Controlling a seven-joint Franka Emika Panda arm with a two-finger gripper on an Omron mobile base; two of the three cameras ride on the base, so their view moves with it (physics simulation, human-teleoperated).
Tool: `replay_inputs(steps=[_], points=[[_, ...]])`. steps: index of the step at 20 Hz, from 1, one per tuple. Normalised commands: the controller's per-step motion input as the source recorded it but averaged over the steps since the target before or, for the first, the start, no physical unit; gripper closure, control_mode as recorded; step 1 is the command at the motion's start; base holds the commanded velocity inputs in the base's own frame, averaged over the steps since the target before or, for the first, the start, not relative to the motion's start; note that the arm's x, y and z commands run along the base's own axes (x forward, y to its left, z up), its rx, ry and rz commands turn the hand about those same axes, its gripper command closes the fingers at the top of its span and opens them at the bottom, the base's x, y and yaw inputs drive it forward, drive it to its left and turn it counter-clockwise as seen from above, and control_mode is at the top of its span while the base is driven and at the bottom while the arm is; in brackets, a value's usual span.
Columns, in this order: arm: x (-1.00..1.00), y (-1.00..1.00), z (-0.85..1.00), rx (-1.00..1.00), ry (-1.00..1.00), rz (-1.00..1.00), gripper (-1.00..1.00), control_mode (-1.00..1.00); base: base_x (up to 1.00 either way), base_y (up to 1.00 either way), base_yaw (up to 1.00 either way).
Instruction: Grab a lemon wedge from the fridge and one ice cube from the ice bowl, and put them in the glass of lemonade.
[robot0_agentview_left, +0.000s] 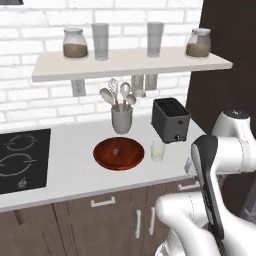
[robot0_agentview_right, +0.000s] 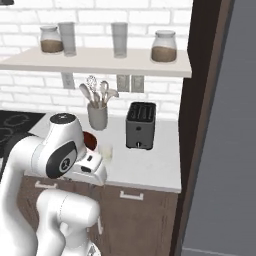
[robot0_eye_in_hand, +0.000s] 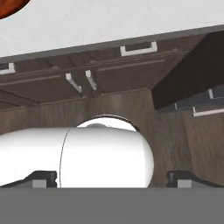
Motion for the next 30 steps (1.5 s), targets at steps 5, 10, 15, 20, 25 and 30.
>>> replay_inputs(steps=[5,10,15,20,25,30], points=[[0.0,0.0,0.0,0.0,0.0,0.0,-1.0,1.0,-1.0,-0.66,-0.08],[0.0,0.0,0.0,0.0,0.0,0.0,-1.0,1.0,-0.47,-1.0,-0.01],[0.0,0.0,0.0,0.0,0.0,0.0,-1.0,1.0,0.0,-1.0,0.11],[0.0,0.0,0.0,0.0,0.0,0.0,-1.0,1.0,-0.02,-1.0,0.16],[0.0,0.0,0.0,0.0,0.0,0.0,-1.0,1.0,-0.04,-0.85,0.12],[0.0,0.0,0.0,0.0,0.0,0.0,-1.0,1.0,-0.46,-0.2,0.01]])
